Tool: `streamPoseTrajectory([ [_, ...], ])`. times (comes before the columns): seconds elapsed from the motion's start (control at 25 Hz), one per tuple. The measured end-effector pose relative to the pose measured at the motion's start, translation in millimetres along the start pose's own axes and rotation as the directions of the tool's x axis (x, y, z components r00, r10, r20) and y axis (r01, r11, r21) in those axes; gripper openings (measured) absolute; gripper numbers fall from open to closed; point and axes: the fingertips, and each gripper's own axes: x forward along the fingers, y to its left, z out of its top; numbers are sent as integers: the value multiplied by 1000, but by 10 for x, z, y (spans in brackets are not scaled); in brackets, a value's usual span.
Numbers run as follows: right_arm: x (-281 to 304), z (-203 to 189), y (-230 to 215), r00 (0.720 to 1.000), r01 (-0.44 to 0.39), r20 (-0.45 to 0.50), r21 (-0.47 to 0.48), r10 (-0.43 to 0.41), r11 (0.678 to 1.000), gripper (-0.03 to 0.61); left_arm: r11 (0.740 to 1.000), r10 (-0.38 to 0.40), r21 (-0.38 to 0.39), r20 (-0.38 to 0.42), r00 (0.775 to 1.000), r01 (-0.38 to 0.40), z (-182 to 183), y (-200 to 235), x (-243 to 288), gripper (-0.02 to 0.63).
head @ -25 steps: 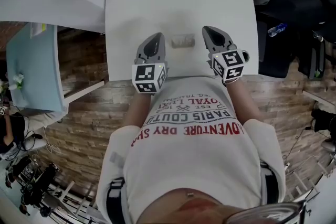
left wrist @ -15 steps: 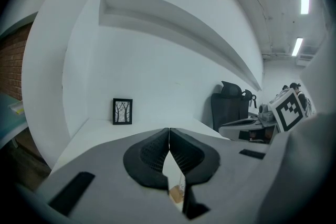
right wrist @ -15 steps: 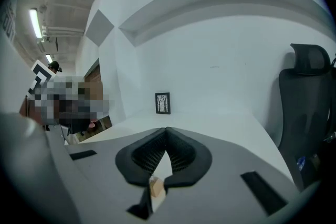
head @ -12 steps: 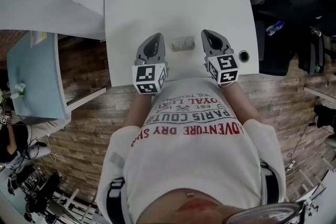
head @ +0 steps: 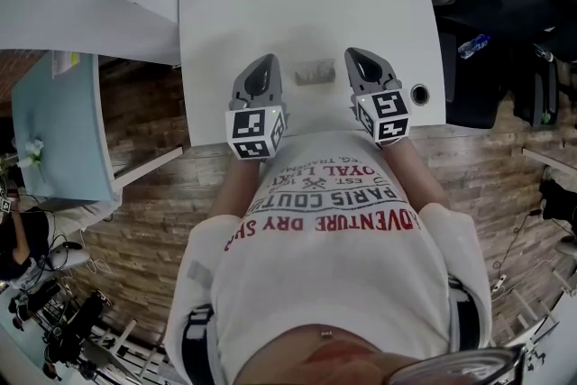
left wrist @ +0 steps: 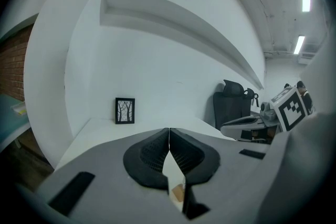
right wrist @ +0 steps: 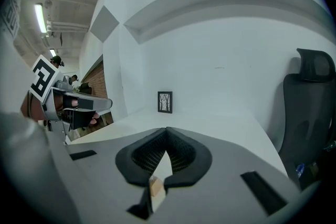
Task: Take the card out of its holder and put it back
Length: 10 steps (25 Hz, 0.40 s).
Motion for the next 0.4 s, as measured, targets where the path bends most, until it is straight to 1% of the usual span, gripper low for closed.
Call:
streamPoseTrajectory([
  [0.2, 22, -75, -22, 1000, -6, -22, 16, 6, 1000, 25, 1000, -1, 3, -9, 1000, 1, -23, -12, 17, 25],
  [0.4, 45, -98, -38, 999, -8, -37, -15, 7, 1000, 25, 1000, 1, 10, -10, 1000, -1, -30, -19, 46, 25],
])
